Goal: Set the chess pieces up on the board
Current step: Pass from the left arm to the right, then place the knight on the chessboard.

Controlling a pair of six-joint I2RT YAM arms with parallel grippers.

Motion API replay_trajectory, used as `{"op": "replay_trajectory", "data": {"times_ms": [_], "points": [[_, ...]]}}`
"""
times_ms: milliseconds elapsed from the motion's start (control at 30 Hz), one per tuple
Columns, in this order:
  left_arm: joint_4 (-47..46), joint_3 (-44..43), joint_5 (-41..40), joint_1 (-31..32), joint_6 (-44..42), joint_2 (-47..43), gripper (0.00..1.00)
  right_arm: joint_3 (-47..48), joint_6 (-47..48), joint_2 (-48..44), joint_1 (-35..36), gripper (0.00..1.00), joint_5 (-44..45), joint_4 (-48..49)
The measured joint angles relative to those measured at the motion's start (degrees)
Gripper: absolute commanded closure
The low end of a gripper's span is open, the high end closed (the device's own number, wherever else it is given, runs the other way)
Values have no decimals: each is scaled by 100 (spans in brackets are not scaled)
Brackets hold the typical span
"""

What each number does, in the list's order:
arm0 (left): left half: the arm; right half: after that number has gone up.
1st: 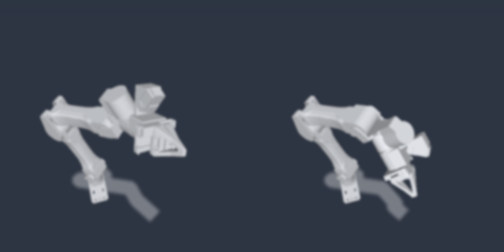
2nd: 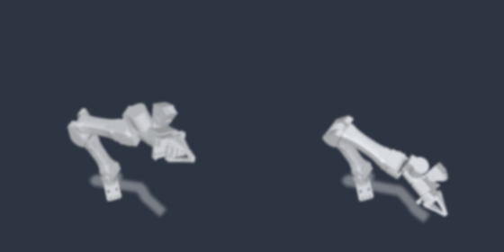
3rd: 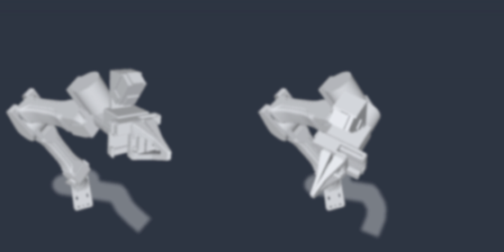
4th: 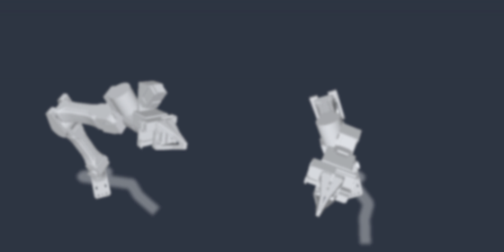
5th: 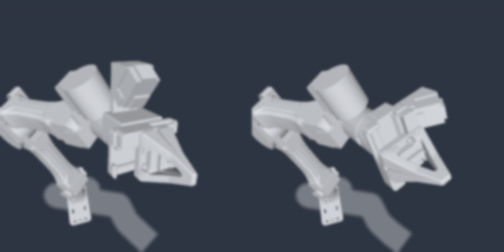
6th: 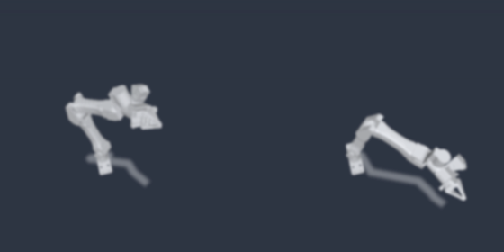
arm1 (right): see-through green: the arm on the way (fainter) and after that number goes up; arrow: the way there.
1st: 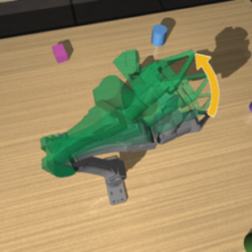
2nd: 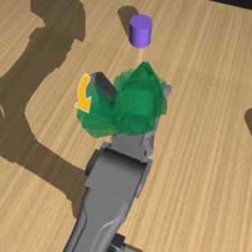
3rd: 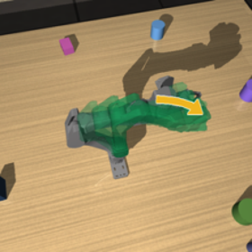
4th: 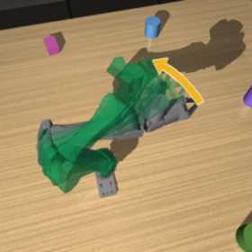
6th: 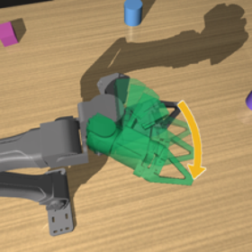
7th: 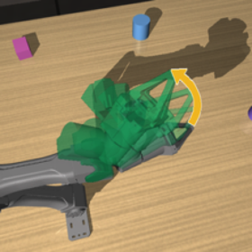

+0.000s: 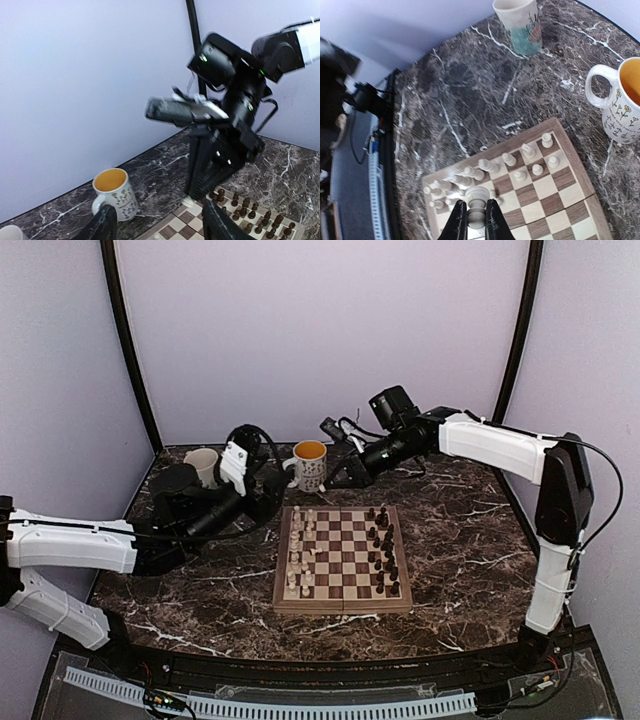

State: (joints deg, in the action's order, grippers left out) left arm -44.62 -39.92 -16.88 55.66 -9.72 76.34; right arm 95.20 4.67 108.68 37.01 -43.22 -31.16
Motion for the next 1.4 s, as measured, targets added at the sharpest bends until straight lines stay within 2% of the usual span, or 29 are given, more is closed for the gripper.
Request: {"op": "replay_trajectory", "data": {"times_ms": [200, 300, 667, 1133, 1300, 1400], "points": [[1471, -354, -59, -789, 498, -1099, 40, 363, 872, 549, 533, 91, 1285, -813], [1821, -407, -190, -1097, 525, -1384, 38, 531, 1252, 780, 826, 91, 1871, -1156], [1974, 42, -372, -1154, 280, -1694, 38, 1296, 1720, 1611, 1362, 91, 2830, -1703], [2031, 44, -278, -1154, 179, -1615, 38, 1272, 1864, 1722, 1373, 89, 3849, -1941], [2048, 44, -221, -1154, 177, -1569, 38, 1266, 1862, 1792, 1370, 82, 3965, -1991], [2079, 44, -205, -1154, 177, -1550, 38, 1268, 1825, 1862, 1355, 72, 3998, -2031]]}}
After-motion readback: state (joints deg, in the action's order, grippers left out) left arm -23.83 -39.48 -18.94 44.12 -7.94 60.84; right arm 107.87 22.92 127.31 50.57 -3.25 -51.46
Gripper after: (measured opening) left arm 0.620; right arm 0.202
